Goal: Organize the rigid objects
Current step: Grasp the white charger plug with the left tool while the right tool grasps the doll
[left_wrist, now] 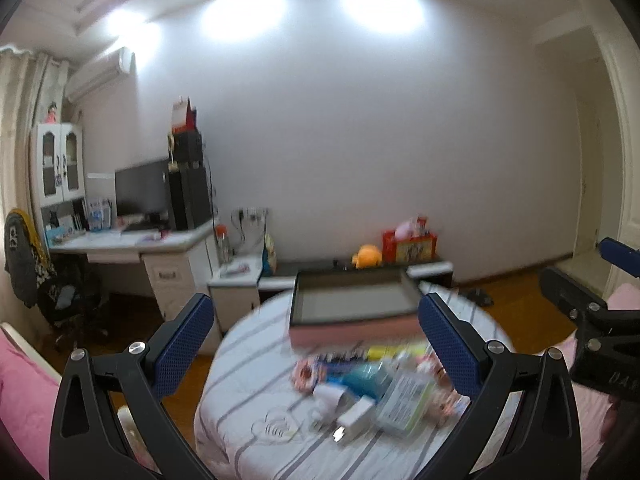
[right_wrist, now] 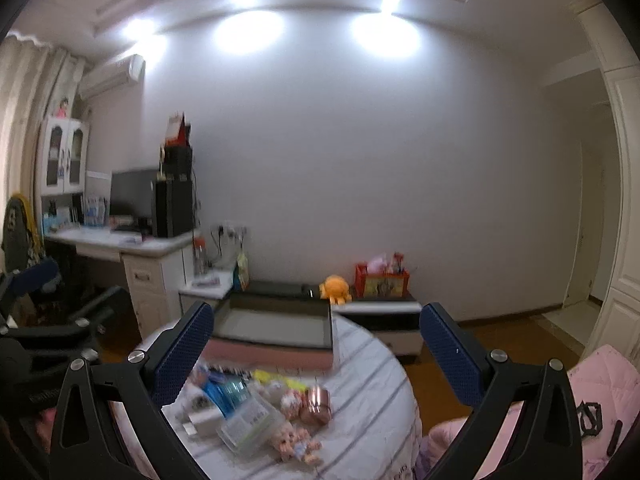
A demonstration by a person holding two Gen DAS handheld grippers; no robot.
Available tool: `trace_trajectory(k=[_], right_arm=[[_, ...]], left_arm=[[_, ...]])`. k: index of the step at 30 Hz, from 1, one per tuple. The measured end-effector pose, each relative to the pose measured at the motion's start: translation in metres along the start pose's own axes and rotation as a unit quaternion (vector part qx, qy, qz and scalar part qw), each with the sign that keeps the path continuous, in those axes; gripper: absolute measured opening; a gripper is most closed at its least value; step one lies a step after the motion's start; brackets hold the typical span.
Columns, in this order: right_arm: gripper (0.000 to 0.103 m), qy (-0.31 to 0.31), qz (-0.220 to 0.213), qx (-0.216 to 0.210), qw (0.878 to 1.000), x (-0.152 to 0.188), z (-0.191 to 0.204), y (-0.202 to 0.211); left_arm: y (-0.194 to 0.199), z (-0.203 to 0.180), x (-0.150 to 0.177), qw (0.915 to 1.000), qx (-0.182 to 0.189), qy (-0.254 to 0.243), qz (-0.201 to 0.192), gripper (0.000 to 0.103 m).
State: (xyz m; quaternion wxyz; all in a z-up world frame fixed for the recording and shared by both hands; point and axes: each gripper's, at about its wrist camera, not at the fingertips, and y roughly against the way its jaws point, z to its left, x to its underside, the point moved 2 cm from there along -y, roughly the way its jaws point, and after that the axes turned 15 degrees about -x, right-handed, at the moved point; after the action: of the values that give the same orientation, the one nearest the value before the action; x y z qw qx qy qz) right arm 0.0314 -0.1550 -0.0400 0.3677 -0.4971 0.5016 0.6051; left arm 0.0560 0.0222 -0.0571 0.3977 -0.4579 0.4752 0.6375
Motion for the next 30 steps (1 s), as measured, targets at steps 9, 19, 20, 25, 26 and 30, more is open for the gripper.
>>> trace_trajectory(k=[9, 19, 20, 25, 26, 30], right_arm=[[0.103, -0.030, 0.120, 0.009, 0.992, 0.081, -0.035, -0.067], [0.103, -0.026, 0.199, -0.018, 0.979, 0.142, -0.046, -0.093], [0.103, -0.027, 0.204, -0.022, 0.978, 0.145, -0.047, -0.096], [0.103, -0.027, 0.223, -0.036, 0.974, 0.163, -0.052, -0.109], [0.103, -0.027, 0.225, -0.037, 0.973, 0.165, -0.053, -0.111], [0.103, -0.031, 0.234, -0.045, 0.971, 0.171, -0.055, -0.121]], left_arm=[[-0.080, 0.006, 0.085, 0.9908, 0.008, -0.032, 0.132, 0.103], [-0.108, -0.029, 0.135, 0.9779, 0.055, -0.058, 0.193, 0.103], [-0.110, -0.035, 0.139, 0.9771, 0.056, -0.068, 0.194, 0.103], [-0.124, -0.056, 0.151, 0.9713, 0.066, -0.088, 0.211, 0.103], [-0.127, -0.059, 0.153, 0.9698, 0.072, -0.084, 0.217, 0.103], [-0.139, -0.064, 0.156, 0.9676, 0.082, -0.054, 0.233, 0.100]])
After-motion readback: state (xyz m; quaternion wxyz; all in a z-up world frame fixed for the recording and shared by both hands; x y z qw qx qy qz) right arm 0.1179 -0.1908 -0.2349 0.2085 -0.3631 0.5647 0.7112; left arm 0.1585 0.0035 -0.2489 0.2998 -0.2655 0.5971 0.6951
